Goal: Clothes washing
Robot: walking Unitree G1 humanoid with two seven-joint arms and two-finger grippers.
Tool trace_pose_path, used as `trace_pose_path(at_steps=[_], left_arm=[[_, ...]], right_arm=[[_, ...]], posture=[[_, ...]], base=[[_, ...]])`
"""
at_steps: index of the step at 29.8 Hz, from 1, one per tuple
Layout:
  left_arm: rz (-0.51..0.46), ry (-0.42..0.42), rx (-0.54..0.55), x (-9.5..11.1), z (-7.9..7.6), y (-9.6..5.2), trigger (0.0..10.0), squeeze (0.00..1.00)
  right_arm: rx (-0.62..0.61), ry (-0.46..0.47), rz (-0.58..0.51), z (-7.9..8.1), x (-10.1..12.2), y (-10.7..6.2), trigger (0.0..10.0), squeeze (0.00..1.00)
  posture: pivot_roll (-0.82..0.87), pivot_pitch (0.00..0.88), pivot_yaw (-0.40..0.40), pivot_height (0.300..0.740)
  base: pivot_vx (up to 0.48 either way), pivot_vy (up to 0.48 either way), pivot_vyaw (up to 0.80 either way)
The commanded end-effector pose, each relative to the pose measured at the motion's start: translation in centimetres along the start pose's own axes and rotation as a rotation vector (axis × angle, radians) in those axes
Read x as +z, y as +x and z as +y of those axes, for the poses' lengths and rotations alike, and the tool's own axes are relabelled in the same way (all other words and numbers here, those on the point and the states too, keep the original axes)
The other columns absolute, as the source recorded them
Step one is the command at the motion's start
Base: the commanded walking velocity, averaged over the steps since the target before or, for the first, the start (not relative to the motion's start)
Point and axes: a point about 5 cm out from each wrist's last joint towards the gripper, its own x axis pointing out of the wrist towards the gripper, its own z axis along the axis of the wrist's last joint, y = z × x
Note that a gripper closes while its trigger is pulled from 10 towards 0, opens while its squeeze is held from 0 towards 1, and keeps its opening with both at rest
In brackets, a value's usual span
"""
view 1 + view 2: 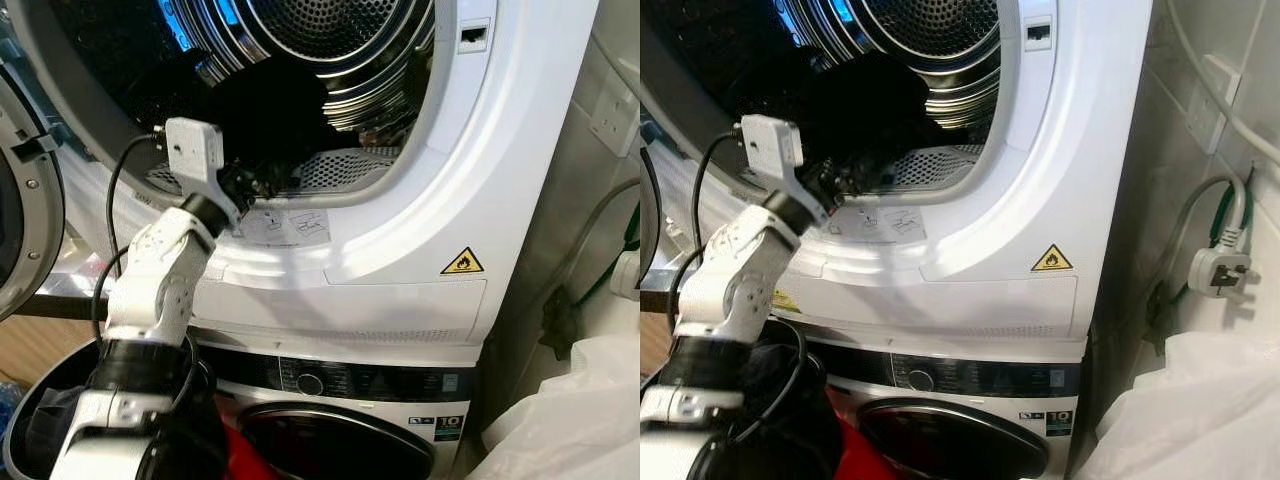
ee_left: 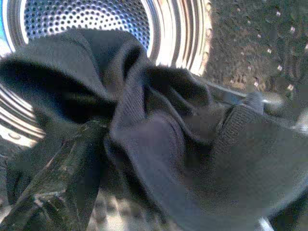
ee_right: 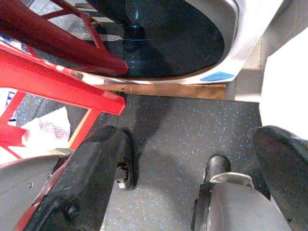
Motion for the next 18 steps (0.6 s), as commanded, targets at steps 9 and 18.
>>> trace_pose_path(at_steps=[9, 18], left_arm=[[-0.008, -0.113, 0.109, 1.0, 2.4, 4.2, 10.0, 0.0], [0.025, -0.324, 0.116, 2.4, 1.7, 7.2, 10.0, 0.0]], right_arm=[[0.007, 0.008, 0.009, 0.3, -0.3, -0.1, 10.0, 0.0], [-0.001, 0.014, 0.013, 0.1, -0.6, -0.1, 10.0, 0.0]], posture=[[-0.02, 0.0, 0.178, 0.74], [-0.06, 0.0, 0.186, 0.74]], base=[[0.0, 0.0, 0.0], [0.0, 0.0, 0.0]])
